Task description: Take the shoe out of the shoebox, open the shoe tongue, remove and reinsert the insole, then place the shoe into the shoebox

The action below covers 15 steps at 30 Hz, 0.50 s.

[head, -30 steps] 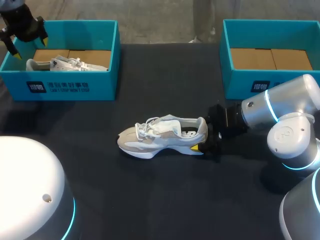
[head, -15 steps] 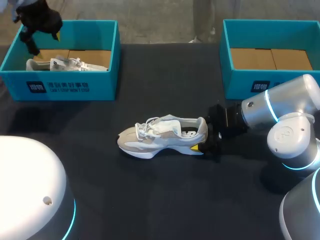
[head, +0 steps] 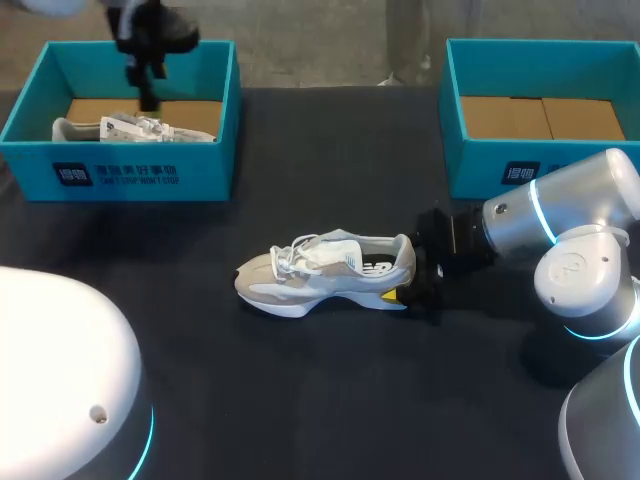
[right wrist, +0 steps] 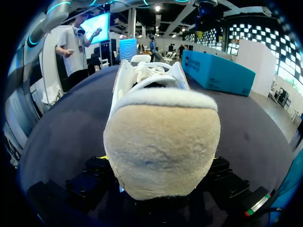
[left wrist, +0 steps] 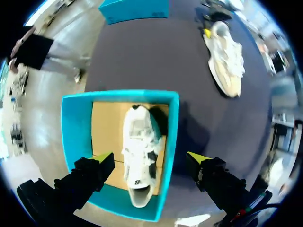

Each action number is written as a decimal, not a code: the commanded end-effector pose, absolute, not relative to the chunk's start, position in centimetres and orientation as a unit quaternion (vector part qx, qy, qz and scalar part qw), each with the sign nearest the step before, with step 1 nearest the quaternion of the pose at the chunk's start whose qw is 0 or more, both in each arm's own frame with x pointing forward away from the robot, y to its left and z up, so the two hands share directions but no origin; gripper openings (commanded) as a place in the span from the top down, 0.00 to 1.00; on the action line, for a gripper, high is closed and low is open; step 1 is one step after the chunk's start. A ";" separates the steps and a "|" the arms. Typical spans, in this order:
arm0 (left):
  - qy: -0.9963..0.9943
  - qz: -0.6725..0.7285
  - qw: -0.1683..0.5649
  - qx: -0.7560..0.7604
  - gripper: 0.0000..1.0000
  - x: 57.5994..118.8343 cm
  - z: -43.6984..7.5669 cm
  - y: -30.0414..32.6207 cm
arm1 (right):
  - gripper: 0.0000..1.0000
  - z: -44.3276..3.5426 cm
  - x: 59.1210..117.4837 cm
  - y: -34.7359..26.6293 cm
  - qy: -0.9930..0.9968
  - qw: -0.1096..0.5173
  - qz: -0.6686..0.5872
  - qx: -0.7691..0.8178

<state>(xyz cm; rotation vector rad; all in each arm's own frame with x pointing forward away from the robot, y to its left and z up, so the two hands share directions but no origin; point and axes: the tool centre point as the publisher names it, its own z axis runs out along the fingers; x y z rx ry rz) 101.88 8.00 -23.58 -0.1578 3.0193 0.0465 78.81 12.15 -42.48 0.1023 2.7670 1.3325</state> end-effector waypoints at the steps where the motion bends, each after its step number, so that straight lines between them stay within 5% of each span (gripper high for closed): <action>1: 0.991 0.025 0.076 -0.104 0.00 100.7 -23.6 5.1 | 1.00 -42.6 78.8 12.3 0.901 0.035 0.432 0.034; 15: 0.998 0.001 0.048 -0.048 0.00 97.8 -25.3 -0.8 | 1.00 -42.6 78.8 12.3 0.901 0.035 0.432 0.034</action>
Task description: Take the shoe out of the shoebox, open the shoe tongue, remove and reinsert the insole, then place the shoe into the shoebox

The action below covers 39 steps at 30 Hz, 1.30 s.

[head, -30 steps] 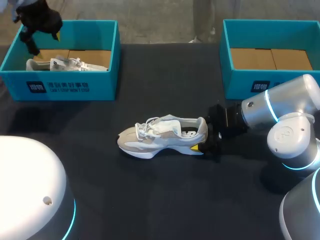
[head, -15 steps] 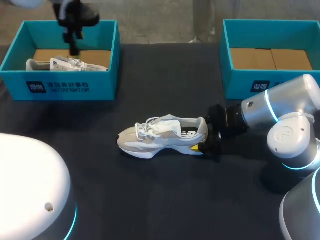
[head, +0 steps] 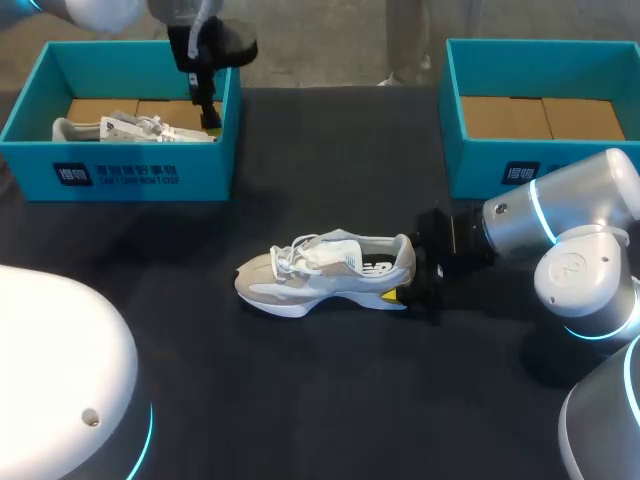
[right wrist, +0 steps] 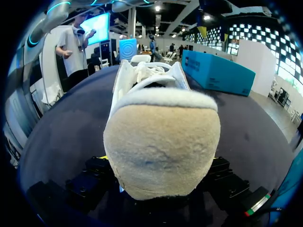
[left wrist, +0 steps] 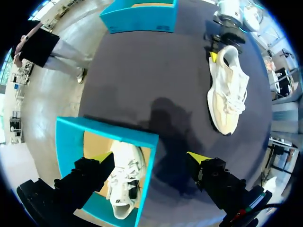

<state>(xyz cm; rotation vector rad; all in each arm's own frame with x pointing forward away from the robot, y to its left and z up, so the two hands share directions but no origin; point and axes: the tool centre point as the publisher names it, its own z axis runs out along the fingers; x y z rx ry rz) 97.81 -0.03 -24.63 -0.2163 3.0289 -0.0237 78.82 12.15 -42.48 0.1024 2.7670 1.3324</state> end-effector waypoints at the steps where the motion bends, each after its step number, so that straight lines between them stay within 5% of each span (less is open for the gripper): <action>1: 0.998 0.001 0.048 -0.048 0.00 97.8 -25.3 -0.8 | 1.00 -42.6 78.8 12.3 0.901 0.035 0.432 0.034; 23: 0.998 0.001 0.048 -0.048 0.00 97.8 -25.3 -0.8 | 1.00 -42.6 78.8 12.3 0.901 0.035 0.432 0.034; 39: 0.958 0.001 0.066 -0.281 0.00 91.8 -26.6 -5.9 | 1.00 -42.6 78.8 12.3 0.901 0.035 0.432 0.034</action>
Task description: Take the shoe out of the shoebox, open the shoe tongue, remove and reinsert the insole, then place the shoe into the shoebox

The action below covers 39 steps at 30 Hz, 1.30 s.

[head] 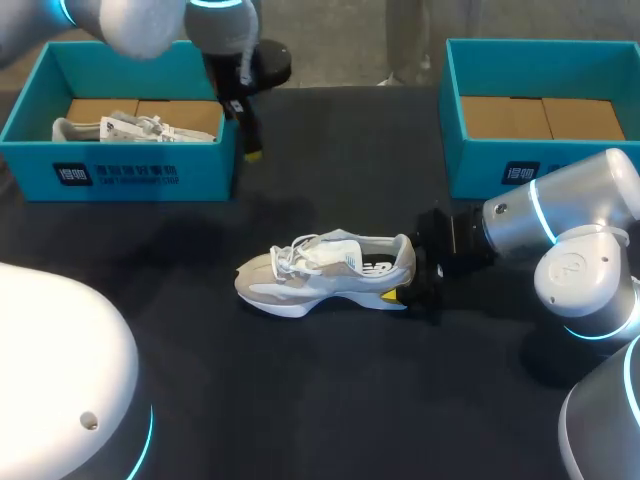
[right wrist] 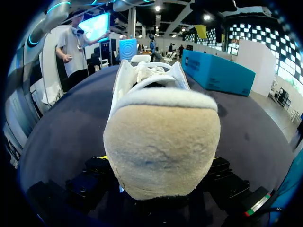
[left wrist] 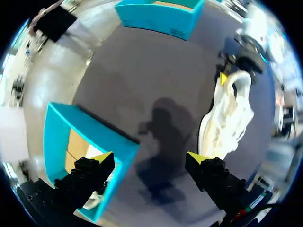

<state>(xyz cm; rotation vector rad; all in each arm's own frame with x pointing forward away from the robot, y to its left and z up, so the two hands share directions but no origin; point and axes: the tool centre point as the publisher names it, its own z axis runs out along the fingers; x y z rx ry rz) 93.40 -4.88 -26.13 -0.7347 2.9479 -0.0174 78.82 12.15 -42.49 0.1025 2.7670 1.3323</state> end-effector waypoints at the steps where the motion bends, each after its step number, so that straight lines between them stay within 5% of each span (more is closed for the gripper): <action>1: 0.958 0.008 0.067 -0.280 0.00 91.3 -26.6 -6.5 | 1.00 -42.6 78.8 12.3 0.901 0.035 0.432 0.034; 22: 0.854 -0.006 0.099 -0.510 0.00 80.7 -26.5 -12.4 | 1.00 -42.6 78.8 12.3 0.901 0.035 0.432 0.034; 39: 0.853 0.000 0.097 -0.512 0.00 80.5 -26.6 -12.4 | 1.00 -42.6 78.8 12.3 0.901 0.035 0.432 0.034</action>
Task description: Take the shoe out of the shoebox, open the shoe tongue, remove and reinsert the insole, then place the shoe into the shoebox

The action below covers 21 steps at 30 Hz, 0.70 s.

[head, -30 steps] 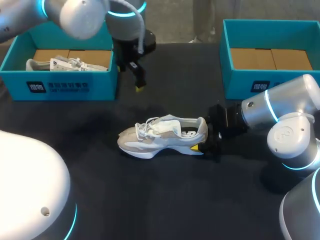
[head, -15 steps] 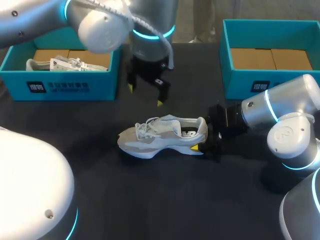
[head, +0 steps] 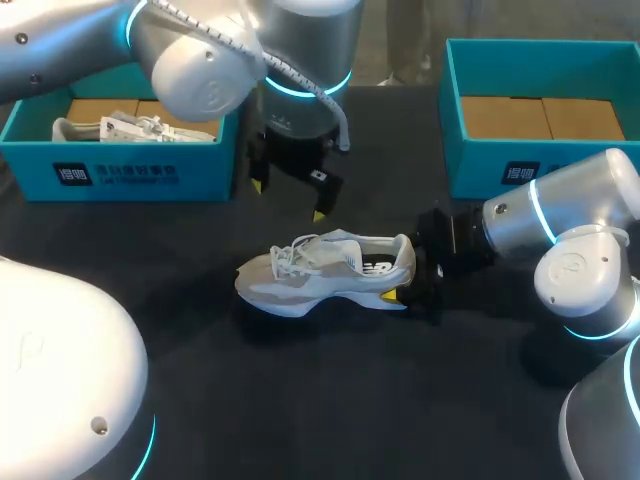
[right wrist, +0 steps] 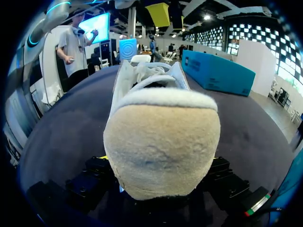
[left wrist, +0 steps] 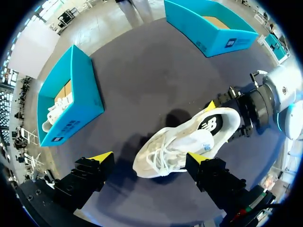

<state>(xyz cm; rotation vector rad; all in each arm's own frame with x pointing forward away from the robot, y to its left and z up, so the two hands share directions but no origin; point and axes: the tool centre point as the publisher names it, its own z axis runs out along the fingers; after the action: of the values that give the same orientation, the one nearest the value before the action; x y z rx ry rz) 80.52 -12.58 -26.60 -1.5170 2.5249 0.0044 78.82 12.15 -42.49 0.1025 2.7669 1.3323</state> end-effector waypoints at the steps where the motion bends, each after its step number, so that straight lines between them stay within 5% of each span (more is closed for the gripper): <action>1: 0.853 0.000 0.097 -0.512 0.00 80.5 -26.6 -12.4 | 1.00 -42.6 78.8 12.3 0.901 0.035 0.432 0.034; 21: 0.800 -0.028 0.063 -0.597 0.00 77.6 -31.7 -18.8 | 1.00 -42.6 78.8 12.3 0.901 0.035 0.432 0.034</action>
<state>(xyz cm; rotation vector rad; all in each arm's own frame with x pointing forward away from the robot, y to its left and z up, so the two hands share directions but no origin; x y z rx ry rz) 77.79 -17.05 -30.40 -1.7840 2.4326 -0.0953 78.82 12.14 -42.49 0.1026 2.7669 1.3322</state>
